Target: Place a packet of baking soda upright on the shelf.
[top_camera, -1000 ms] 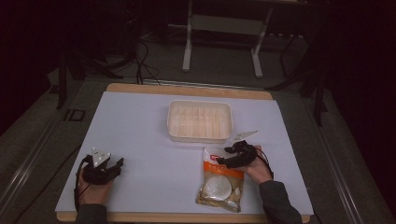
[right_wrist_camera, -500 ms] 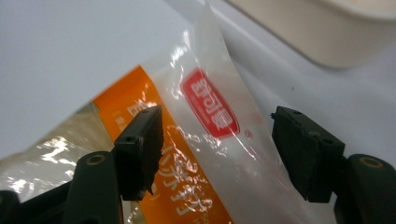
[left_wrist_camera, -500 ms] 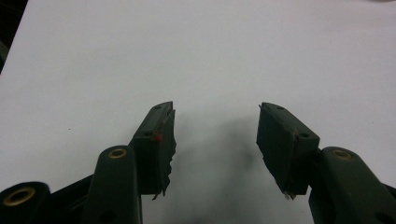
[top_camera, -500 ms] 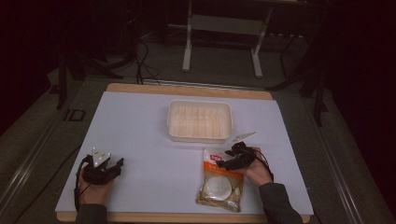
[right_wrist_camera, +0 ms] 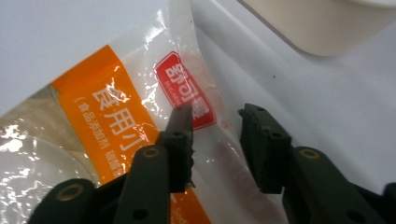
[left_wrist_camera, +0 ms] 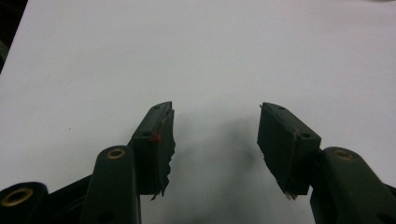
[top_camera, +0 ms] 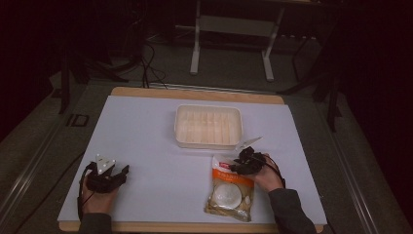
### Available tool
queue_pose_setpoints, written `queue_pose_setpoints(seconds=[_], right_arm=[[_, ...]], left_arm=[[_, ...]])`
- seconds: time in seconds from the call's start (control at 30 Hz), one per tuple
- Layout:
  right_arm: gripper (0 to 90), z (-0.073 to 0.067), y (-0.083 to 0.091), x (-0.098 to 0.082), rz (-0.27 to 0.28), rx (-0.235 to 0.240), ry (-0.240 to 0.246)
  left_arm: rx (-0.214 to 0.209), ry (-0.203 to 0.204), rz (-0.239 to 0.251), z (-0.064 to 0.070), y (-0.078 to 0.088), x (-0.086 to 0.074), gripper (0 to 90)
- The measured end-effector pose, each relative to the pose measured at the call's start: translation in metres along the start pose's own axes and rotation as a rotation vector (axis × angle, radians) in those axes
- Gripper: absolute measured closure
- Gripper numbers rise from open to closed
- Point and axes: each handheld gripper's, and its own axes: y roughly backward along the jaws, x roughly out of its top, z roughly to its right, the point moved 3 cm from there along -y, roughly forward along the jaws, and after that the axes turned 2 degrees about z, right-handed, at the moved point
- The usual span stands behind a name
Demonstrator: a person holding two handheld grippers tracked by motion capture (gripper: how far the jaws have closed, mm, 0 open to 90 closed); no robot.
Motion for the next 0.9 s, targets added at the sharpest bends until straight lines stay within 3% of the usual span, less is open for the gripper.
queue_pose_setpoints(seconds=[0.17, 0.3, 0.43, 0.57, 0.9], right_arm=[[68.1, -0.001, -0.001, 0.004, -0.046, -0.013, 0.058], [75.2, -0.001, -0.001, 0.009, -0.089, -0.018, 0.079], [88.5, 0.002, -0.002, 0.013, -0.133, -0.005, 0.086], [89.8, 0.002, -0.001, 0.017, -0.167, 0.001, 0.106], [90.0, 0.001, 0.034, 0.024, -0.087, 0.071, 0.04]], left_arm=[[0.0, 0.0, -0.001, 0.0, 0.0, 0.0, 45.5], [-0.001, -0.001, -0.005, 0.0, 0.0, 0.0, 45.3], [0.0, 0.0, -0.005, 0.0, 0.0, 0.0, 45.0], [-0.002, 0.003, -0.003, 0.0, 0.0, 0.0, 44.9], [0.0, 0.001, -0.002, 0.0, 0.0, 0.0, 44.9]])
